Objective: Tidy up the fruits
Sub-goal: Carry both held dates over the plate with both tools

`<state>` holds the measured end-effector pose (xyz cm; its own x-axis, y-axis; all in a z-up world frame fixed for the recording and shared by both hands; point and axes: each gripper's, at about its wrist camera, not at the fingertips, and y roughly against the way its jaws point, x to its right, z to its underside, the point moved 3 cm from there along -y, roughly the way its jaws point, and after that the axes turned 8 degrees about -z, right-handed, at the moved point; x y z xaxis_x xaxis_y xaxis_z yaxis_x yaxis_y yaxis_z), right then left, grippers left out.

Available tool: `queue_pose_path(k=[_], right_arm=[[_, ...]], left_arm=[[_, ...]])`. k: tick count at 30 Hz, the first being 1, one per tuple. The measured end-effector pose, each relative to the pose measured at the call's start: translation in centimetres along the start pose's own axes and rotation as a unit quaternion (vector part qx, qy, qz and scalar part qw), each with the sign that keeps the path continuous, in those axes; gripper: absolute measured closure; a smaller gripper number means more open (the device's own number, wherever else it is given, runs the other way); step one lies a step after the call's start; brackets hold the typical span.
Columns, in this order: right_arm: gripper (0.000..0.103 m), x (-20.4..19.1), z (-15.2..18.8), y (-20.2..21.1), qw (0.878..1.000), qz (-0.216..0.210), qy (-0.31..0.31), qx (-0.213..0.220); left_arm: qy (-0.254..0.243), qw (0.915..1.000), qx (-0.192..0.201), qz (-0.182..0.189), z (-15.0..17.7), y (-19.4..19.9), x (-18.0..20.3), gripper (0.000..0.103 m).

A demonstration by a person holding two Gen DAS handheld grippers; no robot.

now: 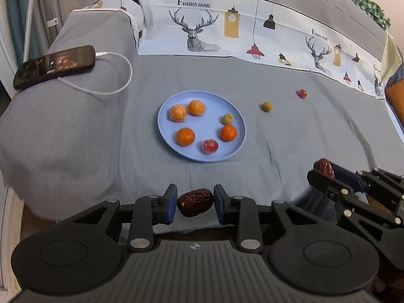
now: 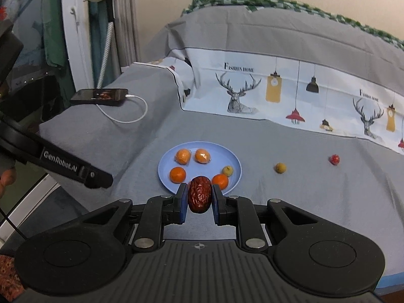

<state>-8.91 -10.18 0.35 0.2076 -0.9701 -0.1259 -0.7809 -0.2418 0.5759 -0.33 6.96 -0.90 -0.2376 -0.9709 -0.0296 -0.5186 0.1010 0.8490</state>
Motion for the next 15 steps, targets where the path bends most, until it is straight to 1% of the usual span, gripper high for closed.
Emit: queue_pose_path(k=[7,13,15], right_arm=[[0.083,1.9,-1.3,-4.0,1.000,0.011,-0.015,-0.012],[0.083,4.0,-2.2,-9.0,0.999,0.012,-0.029,-0.032],[0.083,4.6,-2.3,-10.7,0.999,0.014,-0.031,-0.037]], left_arm=[[-0.004,1.0000,-0.007,0.004,-3.8,-3.5,0.5,0.069],[-0.010,0.9999,-0.002,0.008,-7.4,-7.3,1.5,0.069],[-0.011,0.9998,-0.007,0.014,-8.4,-9.0,1.8,0.069]])
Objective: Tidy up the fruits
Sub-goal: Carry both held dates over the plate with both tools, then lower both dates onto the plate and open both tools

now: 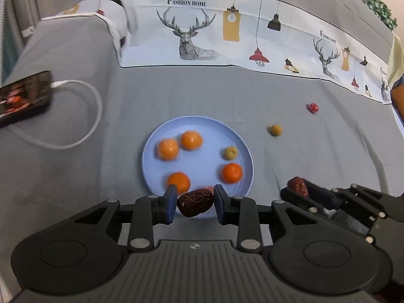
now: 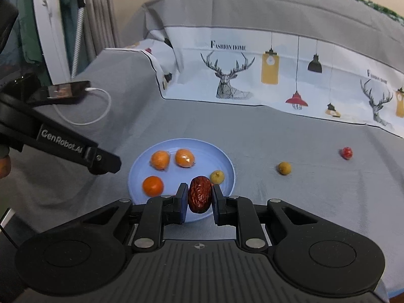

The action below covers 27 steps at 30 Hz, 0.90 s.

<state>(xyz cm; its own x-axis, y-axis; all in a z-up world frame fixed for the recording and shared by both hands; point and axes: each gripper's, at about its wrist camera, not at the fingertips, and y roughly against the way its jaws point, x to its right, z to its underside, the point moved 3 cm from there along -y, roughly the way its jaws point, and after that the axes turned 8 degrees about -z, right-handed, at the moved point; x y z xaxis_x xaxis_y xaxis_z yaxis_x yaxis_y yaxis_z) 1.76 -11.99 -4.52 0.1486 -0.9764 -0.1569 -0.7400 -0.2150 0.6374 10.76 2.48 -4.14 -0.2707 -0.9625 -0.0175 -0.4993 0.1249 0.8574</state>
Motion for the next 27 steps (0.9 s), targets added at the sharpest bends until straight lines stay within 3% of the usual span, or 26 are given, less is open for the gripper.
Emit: queue_pose_path(k=[9,17,18,19,20,21,22,23,27], right_arm=[[0.083,2.1,-0.7,-7.4,1.000,0.000,0.000,-0.029],[0.083,2.7,-0.7,-11.3,0.999,-0.019,0.006,-0.041],[0.082,2.7,-0.8,-11.7,0.999,-0.021,0.005,-0.040],[0.082,2.8,-0.8,-12.1,0.999,-0.024,0.004,-0.039],[0.073,3.0,-0.9,-12.4,0.999,-0.024,0.002,-0.040],[0.050,3.1,-1.0,-12.5,0.999,-0.019,-0.001,-0.044],[0.040,3.2,-1.1,-12.3,0.999,-0.011,-0.005,-0.044],[0.029,3.4,-1.1,-11.8,0.999,-0.005,-0.006,-0.040],[0.014,3.4,-0.1,-8.5,0.999,0.005,-0.001,-0.048]], left_arm=[[-0.011,0.9998,-0.018,-0.001,-3.8,-7.5,1.2,0.069],[-0.031,0.9993,-0.016,-0.016,-4.4,-10.7,1.2,0.069],[-0.031,0.9993,-0.010,-0.015,-4.5,-10.7,1.2,0.067],[-0.032,0.9994,-0.006,-0.009,-4.5,-10.6,1.2,0.050],[-0.031,0.9995,-0.003,-0.006,-4.6,-10.4,1.1,0.019],[-0.024,0.9996,0.007,-0.010,-4.5,-9.8,0.8,0.007],[-0.013,0.9995,0.024,-0.018,-4.3,-8.9,0.4,0.001],[-0.007,0.9990,0.039,-0.020,-4.0,-8.0,0.1,0.000],[-0.007,0.9983,0.028,-0.051,-1.5,-5.1,-1.3,0.000]])
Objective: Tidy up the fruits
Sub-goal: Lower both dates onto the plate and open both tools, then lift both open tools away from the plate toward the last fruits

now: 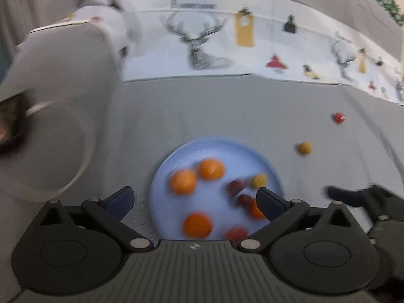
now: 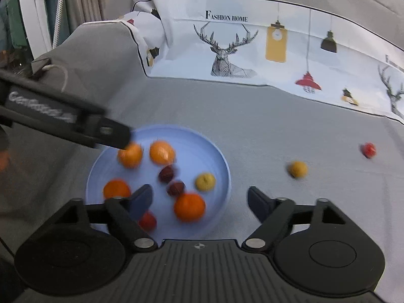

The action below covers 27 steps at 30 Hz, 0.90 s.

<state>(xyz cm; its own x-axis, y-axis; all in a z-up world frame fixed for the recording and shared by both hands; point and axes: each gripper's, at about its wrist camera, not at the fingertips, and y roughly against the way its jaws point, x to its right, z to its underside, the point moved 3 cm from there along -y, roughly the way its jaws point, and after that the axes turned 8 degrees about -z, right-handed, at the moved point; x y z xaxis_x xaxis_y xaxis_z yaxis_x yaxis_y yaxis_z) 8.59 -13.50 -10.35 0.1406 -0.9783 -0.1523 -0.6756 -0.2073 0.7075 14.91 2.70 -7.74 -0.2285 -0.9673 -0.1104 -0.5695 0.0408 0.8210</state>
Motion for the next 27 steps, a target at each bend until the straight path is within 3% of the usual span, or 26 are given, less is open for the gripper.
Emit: queue_pose_path(k=[6,11,19,27], right_arm=[[0.008,-1.4,3.8,6.0,0.999,-0.015,-0.020,-0.030],[0.005,-3.7,4.3,10.8,1.000,0.003,0.003,0.019],[0.003,-5.8,5.2,16.5,0.996,0.015,0.025,0.079],[0.002,-7.0,5.8,19.6,0.992,0.027,0.045,0.114]], left_arm=[[0.017,0.9984,-0.037,-0.040,5.9,4.9,-2.0,0.000],[0.015,0.9971,-0.053,-0.053,9.6,7.5,-2.6,0.000],[0.009,0.9988,0.015,-0.047,11.0,13.0,-1.7,0.000],[0.013,0.9978,0.051,-0.040,12.0,16.0,-1.2,0.000]])
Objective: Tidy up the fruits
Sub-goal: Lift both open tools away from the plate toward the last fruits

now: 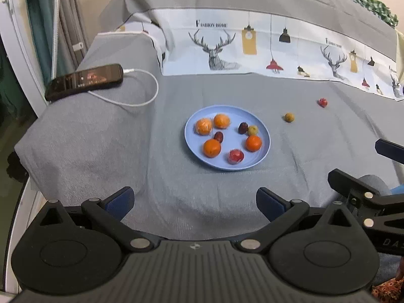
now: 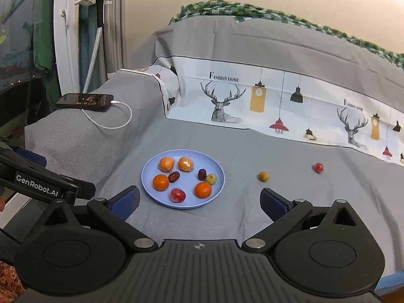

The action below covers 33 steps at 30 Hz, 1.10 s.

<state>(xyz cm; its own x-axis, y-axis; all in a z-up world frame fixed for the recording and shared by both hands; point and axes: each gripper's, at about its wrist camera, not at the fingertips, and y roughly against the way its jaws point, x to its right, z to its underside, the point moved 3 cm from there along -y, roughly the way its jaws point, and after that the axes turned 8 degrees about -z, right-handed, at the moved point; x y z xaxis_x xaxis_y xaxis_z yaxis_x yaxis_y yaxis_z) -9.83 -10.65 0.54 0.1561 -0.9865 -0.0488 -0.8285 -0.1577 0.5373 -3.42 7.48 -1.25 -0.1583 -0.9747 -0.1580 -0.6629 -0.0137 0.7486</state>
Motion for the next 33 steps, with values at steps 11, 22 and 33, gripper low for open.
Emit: queue_pose_path(k=[11,22,33], right_arm=[[0.001,-0.8,-0.4,1.4,0.999,0.025,0.035,0.023],[0.001,1.1,0.4,0.5,1.000,0.023,-0.009,0.018],[0.001,6.8,1.6,-2.8,0.995,0.038,-0.091,-0.006]], left_arm=[[0.006,0.9996,0.024,0.010,-1.6,1.0,0.5,0.000],[-0.009,0.9999,0.006,0.011,-2.8,-0.4,2.5,0.000],[-0.038,0.9988,-0.028,0.012,-5.1,-4.3,7.1,0.000]])
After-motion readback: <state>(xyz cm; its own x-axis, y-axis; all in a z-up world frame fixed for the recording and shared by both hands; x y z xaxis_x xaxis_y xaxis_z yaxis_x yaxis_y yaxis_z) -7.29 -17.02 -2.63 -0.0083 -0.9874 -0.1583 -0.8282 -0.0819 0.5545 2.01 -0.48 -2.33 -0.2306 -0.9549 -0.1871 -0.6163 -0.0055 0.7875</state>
